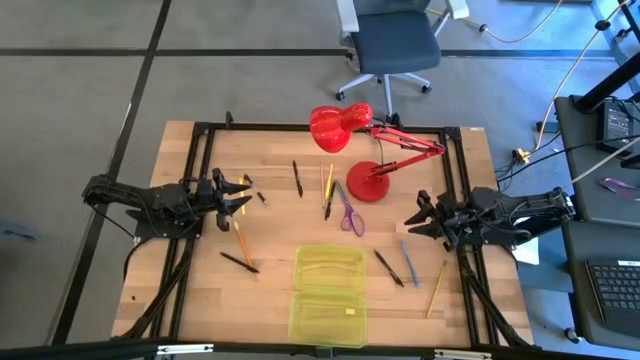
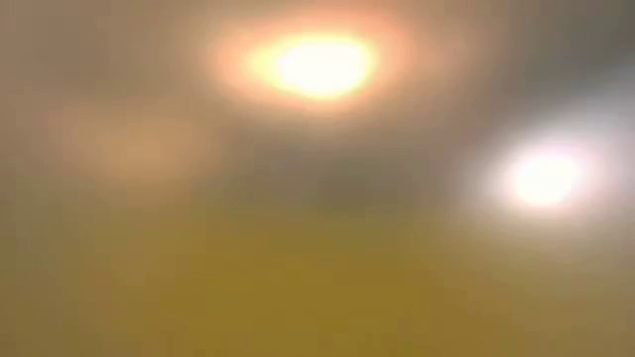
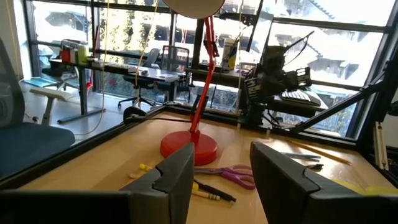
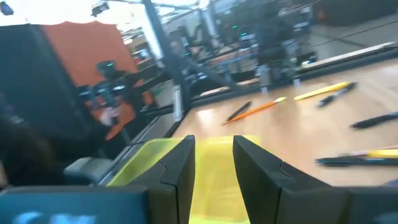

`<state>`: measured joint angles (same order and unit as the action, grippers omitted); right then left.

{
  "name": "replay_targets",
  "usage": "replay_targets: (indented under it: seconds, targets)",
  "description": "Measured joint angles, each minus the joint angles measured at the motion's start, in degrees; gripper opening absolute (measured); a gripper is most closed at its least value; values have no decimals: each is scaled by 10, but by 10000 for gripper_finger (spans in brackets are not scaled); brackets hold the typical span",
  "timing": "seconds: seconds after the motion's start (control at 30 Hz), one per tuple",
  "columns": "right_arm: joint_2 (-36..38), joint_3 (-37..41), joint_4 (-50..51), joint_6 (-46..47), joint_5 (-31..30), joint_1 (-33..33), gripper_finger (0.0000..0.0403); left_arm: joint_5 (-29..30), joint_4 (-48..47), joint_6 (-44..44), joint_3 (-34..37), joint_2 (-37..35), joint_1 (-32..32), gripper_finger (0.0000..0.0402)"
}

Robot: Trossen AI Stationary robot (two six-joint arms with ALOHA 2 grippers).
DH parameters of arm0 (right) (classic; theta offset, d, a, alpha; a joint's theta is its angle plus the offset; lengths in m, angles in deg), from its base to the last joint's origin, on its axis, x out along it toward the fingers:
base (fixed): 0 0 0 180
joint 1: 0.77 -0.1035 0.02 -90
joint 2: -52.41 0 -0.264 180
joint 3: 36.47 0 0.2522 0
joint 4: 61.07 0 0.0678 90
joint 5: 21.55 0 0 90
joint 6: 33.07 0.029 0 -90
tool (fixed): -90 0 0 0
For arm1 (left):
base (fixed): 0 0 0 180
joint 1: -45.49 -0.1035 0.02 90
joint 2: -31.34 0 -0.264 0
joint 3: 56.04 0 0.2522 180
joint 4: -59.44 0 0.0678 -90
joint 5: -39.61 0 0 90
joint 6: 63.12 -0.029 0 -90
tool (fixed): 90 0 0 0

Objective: Pick & place school supplies into a supply box
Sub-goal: Put the black pen into the yellow supply box

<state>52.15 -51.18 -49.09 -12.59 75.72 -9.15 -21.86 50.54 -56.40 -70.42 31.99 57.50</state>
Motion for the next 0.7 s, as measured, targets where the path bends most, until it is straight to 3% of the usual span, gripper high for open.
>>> replay_targets:
  seconds: [0.13,0.23,0.37,0.57,0.7]
  targets:
    - [0,0,0,-24,-37,0,114,-62,11,-5,-28,12,0,147]
    - [0,0,0,-43,-47,0,114,-65,-13,-37,-69,58,0,146]
    - [0,0,0,-44,-48,0,114,-49,-83,-42,-147,169,0,148]
    - [0,0,0,-44,-48,0,114,-121,-305,76,-319,361,23,145]
    - [0,0,4,-45,-48,0,114,-179,-410,121,-390,497,53,144]
